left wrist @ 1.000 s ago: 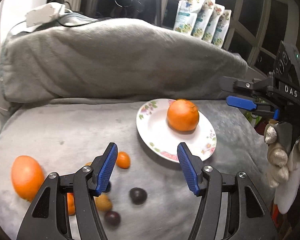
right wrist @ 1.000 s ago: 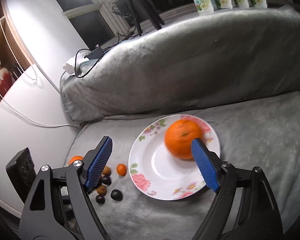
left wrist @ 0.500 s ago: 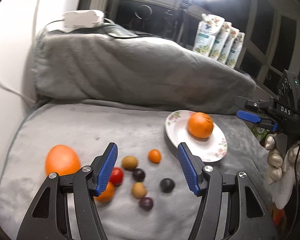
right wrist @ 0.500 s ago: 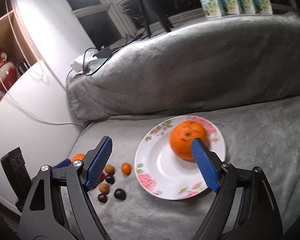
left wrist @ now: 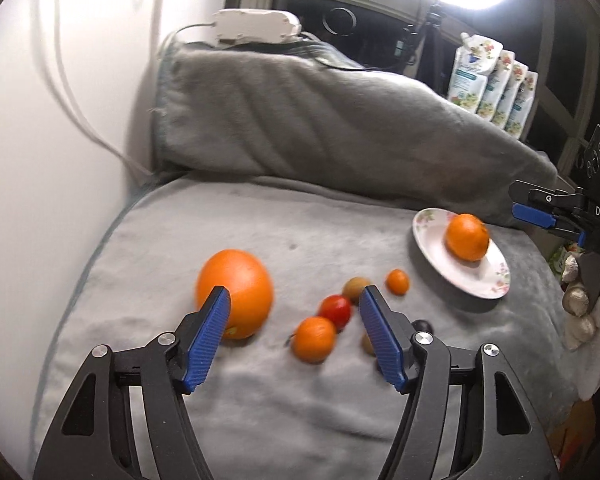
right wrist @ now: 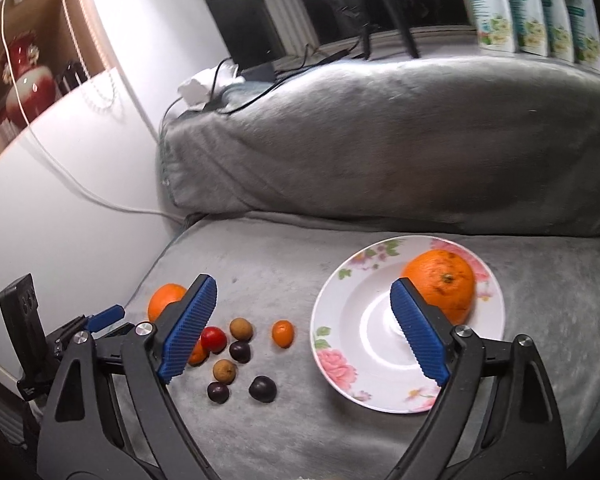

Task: Organize fruits
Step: 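Move the right gripper back to the large smooth orange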

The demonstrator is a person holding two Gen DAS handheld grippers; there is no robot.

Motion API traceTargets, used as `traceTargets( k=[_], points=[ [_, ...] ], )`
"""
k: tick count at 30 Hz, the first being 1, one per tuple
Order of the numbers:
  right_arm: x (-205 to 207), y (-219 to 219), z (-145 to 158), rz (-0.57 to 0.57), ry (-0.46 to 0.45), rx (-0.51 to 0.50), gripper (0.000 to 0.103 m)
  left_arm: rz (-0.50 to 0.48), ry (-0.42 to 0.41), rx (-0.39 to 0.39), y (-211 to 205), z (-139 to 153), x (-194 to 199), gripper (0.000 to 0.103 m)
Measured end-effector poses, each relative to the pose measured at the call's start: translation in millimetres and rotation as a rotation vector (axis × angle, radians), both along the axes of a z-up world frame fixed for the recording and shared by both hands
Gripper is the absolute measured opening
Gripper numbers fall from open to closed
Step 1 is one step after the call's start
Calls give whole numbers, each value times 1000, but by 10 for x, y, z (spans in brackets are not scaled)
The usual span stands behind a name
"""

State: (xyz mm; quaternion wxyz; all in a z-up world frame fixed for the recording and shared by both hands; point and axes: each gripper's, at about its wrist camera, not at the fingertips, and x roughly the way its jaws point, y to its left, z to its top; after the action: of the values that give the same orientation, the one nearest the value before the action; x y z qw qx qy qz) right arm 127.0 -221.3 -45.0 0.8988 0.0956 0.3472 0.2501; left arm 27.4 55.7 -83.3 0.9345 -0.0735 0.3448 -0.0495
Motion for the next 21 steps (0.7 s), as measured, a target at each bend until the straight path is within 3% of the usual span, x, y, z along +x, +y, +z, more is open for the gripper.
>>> traceTargets(
  k=[5, 11, 21],
  points=[
    [89, 290, -72, 71, 50, -41, 91, 48, 17, -20, 172, -93, -31, 68],
    [147, 655, -127, 155, 81, -62, 91, 84, 33, -39, 335, -198, -17, 77],
    [350, 1157, -273, 235, 157, -71, 95, 117, 66, -79, 534, -367, 12, 77]
  ],
)
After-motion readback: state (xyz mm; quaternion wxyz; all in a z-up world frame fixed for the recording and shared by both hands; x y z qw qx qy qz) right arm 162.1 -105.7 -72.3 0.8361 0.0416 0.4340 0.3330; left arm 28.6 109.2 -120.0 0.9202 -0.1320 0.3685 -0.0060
